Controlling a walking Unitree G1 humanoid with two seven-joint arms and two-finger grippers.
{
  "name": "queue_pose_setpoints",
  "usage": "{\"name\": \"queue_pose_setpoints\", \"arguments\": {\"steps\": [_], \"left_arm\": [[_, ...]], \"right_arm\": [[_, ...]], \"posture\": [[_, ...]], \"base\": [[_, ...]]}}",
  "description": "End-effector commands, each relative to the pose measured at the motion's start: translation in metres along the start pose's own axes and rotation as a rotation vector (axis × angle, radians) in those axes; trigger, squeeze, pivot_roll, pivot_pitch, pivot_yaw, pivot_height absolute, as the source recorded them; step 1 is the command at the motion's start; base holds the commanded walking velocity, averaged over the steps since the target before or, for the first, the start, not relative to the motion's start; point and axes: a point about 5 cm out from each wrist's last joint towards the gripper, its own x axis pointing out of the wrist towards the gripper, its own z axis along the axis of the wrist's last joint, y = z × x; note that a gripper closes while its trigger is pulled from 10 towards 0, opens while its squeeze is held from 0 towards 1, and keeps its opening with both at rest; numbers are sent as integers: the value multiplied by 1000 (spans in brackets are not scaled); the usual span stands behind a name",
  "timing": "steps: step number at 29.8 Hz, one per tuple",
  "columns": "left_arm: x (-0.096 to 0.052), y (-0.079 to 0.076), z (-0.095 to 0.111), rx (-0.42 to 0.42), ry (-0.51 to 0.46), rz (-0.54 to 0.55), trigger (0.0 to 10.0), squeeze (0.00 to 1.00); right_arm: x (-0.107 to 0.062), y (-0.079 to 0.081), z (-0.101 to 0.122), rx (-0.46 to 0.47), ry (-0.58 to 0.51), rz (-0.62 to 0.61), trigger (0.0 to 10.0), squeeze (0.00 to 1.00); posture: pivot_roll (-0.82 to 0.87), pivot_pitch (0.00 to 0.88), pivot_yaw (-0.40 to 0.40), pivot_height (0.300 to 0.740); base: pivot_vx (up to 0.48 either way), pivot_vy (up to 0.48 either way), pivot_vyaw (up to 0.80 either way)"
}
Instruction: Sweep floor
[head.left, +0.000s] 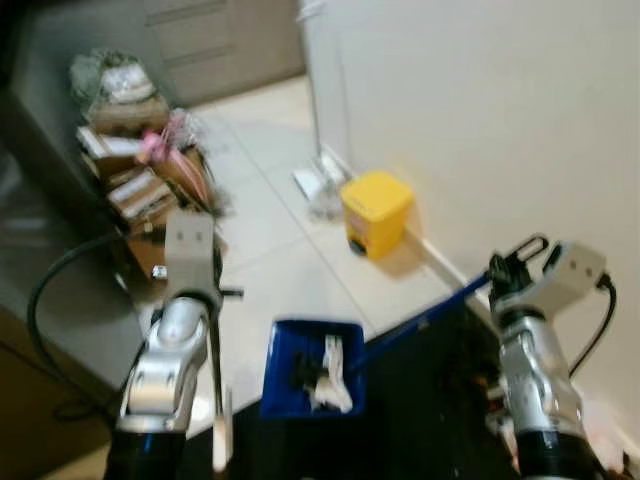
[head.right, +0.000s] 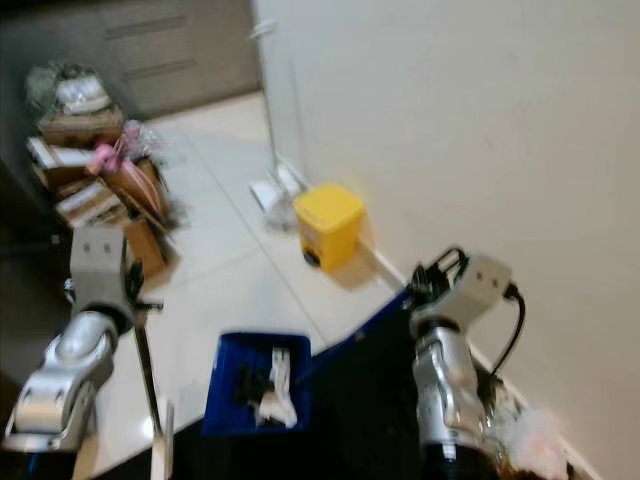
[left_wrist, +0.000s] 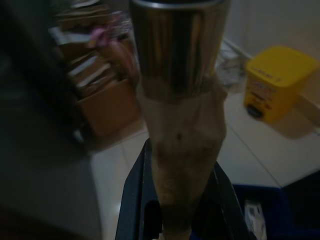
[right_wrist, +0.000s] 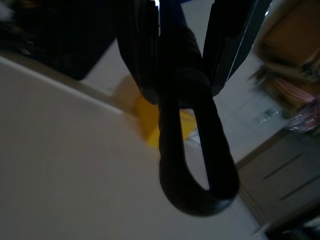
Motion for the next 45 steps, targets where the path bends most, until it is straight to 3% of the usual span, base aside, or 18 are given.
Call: {"name": "queue_pose_setpoints", "arguments": {"steps": [1, 45], "left_arm": [[-1, -1, 2, 15, -16, 3, 10000, 0], [-3, -1, 0, 12, -5, 2, 10000, 0]], "right_arm": [[0, 2, 4, 26, -24, 14, 10000, 0], [-2, 4, 0, 14, -3, 30, 10000, 0]], "posture": [[38, 86, 33, 740], [35, 89, 28, 740]], "base": [[0, 0, 800], [0, 0, 800]]}}
